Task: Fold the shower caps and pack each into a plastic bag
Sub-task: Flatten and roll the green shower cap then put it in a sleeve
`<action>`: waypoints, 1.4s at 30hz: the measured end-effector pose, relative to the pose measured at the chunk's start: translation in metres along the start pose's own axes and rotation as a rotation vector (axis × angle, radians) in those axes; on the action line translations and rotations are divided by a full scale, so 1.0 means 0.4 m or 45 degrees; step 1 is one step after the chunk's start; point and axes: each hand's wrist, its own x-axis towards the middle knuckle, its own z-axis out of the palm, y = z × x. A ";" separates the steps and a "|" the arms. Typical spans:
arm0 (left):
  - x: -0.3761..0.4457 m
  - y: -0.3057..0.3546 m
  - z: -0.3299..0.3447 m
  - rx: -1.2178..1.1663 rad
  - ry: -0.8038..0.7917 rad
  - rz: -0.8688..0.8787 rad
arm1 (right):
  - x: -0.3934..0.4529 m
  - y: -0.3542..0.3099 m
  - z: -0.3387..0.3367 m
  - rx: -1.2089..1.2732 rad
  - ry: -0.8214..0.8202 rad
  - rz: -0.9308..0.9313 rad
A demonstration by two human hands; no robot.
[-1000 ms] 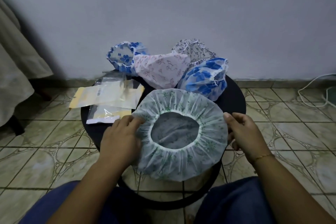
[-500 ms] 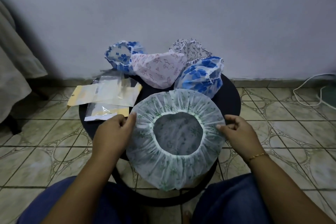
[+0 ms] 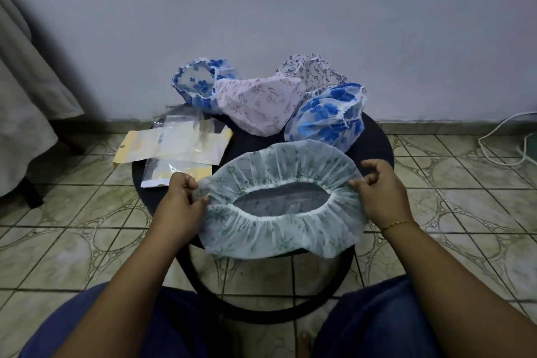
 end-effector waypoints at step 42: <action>-0.030 0.008 0.009 1.040 -0.704 0.395 | -0.089 0.024 -0.038 -0.154 -0.527 -0.020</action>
